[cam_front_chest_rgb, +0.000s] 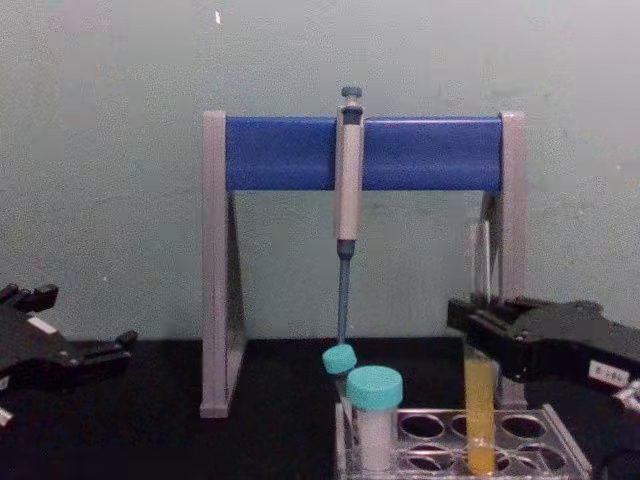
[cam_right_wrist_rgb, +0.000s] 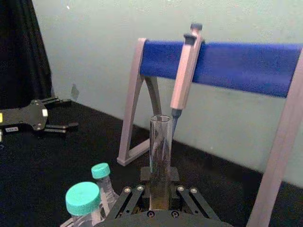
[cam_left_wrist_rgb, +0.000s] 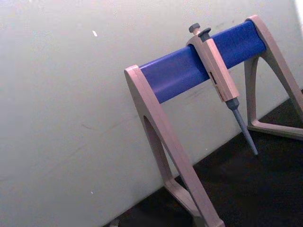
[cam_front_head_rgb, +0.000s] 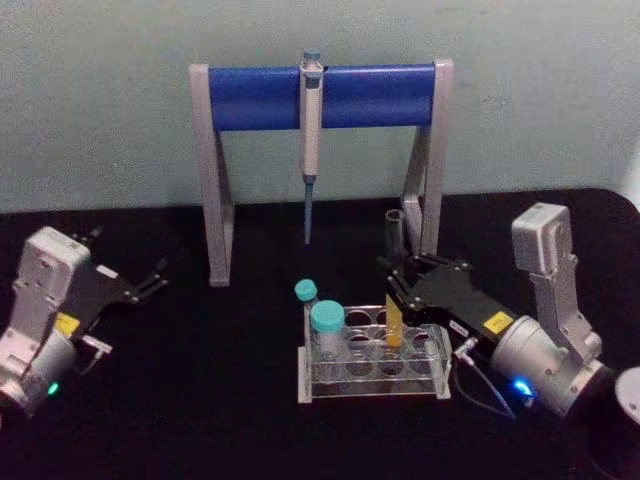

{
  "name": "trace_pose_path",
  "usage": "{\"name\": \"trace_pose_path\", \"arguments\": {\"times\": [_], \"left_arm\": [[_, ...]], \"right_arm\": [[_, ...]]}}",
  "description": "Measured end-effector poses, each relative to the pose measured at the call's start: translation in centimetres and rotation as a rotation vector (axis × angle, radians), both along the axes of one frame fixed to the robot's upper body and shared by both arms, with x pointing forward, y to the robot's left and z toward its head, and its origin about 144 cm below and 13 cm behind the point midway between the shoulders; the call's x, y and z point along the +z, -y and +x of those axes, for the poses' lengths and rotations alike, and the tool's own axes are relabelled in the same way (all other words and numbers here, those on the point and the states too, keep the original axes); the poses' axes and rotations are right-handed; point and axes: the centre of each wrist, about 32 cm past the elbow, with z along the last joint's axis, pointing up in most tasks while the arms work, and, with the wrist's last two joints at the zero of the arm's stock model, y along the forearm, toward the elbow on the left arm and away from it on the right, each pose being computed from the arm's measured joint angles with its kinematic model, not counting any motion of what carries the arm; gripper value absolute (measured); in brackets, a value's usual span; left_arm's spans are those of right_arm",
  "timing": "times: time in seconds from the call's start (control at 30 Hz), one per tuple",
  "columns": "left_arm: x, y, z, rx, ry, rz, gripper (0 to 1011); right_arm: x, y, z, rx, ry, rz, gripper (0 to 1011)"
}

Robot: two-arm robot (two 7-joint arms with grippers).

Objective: Pick up the test tube from the test tube rack, shake it, then place it back into the test tube rack.

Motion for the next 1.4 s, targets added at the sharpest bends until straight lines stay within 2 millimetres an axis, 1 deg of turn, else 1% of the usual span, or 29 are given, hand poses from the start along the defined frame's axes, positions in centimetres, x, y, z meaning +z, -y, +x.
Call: {"name": "trace_pose_path", "arguments": {"times": [0.13, 0.3, 0.5, 0.63, 0.9, 1.4], "left_arm": [[0.0, 0.0, 0.0, 0.000, 0.000, 0.000, 1010], [0.0, 0.0, 0.0, 0.000, 0.000, 0.000, 1009], [0.0, 0.0, 0.0, 0.000, 0.000, 0.000, 1009], [0.0, 0.0, 0.0, 0.000, 0.000, 0.000, 1009], [0.0, 0.0, 0.0, 0.000, 0.000, 0.000, 1010], [0.0, 0.0, 0.0, 0.000, 0.000, 0.000, 1010]], "right_arm": [[0.2, 0.3, -0.5, -0.007, 0.049, 0.011, 220], [0.6, 0.5, -0.7, -0.005, 0.106, 0.042, 220], [1.4, 0.3, -0.7, 0.003, 0.168, 0.084, 221], [2.0, 0.0, -0.2, 0.005, 0.201, 0.095, 220], [2.2, -0.3, 1.0, 0.010, 0.209, 0.102, 220], [2.1, -0.6, 1.4, 0.019, 0.194, 0.099, 220]]}}
